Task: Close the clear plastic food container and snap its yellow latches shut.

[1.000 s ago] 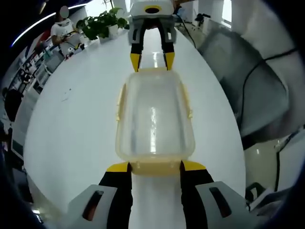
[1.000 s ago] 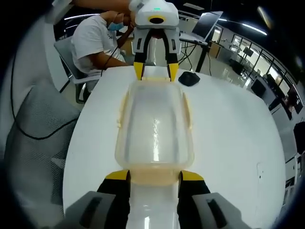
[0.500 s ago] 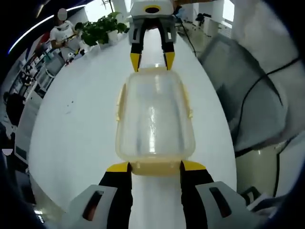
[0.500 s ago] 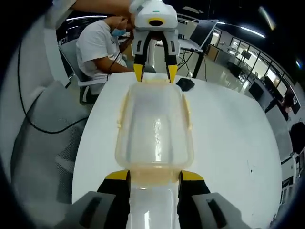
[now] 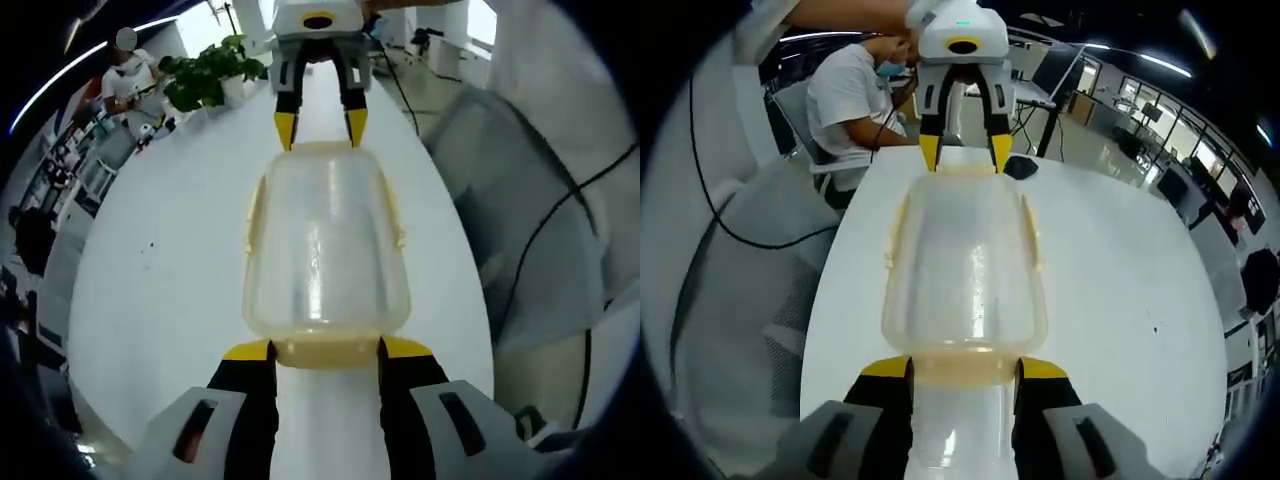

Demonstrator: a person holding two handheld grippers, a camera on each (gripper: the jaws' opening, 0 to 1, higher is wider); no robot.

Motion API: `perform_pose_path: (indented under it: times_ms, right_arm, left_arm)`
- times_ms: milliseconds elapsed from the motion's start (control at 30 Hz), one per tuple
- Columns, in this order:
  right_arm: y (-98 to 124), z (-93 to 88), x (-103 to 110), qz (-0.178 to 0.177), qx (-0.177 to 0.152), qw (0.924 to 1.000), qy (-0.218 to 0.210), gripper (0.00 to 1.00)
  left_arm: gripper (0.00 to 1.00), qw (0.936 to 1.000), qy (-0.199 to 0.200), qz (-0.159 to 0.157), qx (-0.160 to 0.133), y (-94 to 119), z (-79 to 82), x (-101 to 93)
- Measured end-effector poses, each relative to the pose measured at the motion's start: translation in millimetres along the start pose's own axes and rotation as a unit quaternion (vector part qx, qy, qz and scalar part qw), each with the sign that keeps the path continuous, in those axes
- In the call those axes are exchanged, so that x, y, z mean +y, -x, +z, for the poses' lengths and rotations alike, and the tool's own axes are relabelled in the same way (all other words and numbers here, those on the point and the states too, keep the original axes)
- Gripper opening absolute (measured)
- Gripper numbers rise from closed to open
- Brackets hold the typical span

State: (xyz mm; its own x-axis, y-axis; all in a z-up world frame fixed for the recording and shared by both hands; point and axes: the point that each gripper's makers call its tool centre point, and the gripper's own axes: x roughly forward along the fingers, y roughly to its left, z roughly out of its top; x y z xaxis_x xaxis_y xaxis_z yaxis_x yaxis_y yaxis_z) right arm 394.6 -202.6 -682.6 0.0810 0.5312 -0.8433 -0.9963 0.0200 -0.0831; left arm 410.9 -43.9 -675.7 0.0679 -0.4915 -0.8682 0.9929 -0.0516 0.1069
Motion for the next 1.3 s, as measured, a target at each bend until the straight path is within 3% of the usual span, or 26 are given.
perform_pose_path:
  times_ms: [433,700,1067,1300]
  right_arm:
    - [20.0,-43.5,2.3,0.0,0.004,1.0,0.0,0.37]
    - [27.3,-79.3,5.2,0.0,0.01,0.9999,-0.009,0.37]
    - [34.3,-113.3,2.3,0.001,0.024,0.9996,-0.012,0.37]
    - [33.5,-125.7,2.3,0.002,0.031,0.9995,-0.009,0.37]
  left_arm:
    - [0.37,0.9999,0.006,-0.007,0.005,-27.1,39.7,-1.7]
    - [0.37,0.9999,0.001,-0.015,0.005,-52.3,65.0,-2.1]
    - [0.37,0.9998,0.0,-0.017,0.007,-79.2,87.0,1.9]
    - [0.37,0.9998,0.003,-0.019,0.011,-92.7,90.6,1.3]
